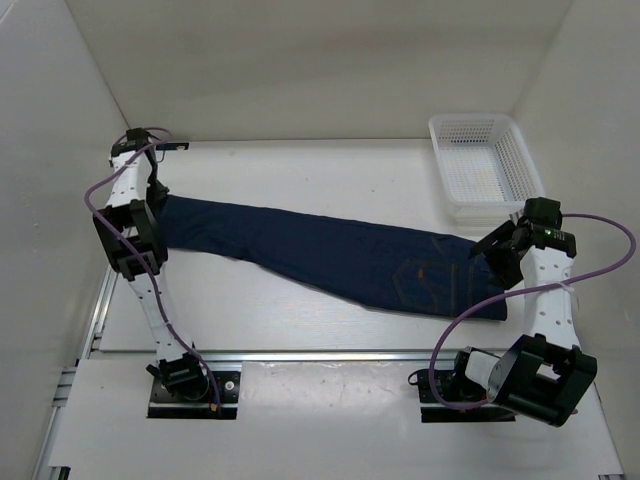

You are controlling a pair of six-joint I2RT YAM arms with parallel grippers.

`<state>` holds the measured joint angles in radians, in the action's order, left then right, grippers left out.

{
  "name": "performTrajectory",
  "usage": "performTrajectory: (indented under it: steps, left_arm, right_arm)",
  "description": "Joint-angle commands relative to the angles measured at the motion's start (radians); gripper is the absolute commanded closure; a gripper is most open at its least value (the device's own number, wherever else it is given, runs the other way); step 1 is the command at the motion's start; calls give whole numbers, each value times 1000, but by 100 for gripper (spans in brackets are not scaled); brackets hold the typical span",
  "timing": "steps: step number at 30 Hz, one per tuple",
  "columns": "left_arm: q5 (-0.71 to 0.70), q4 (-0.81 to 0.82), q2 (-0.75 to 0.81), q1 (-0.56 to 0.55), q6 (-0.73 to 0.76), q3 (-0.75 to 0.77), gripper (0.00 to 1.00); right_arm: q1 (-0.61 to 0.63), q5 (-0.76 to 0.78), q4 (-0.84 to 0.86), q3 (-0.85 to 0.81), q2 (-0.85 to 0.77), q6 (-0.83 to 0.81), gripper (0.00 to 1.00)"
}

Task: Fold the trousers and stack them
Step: Fold the trousers

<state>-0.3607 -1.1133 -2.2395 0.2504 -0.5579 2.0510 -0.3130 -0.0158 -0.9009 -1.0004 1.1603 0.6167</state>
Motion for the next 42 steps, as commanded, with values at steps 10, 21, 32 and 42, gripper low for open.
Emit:
performTrajectory:
  steps: [10,21,32,42]
  left_arm:
    - [124,43,-112,87,67,24,50]
    - [144,58,-155,96,67,12,82]
    - [83,29,15,96,29,46,90]
    - [97,29,52,159,26,106,90]
  right_arm:
    - [3,93,-136,-104,-16,-25,26]
    - [3,102,-155,-138,-25,5,26]
    - [3,102,-155,-129,-45,5,26]
    - [3,102,-145,-109,-54,5,26]
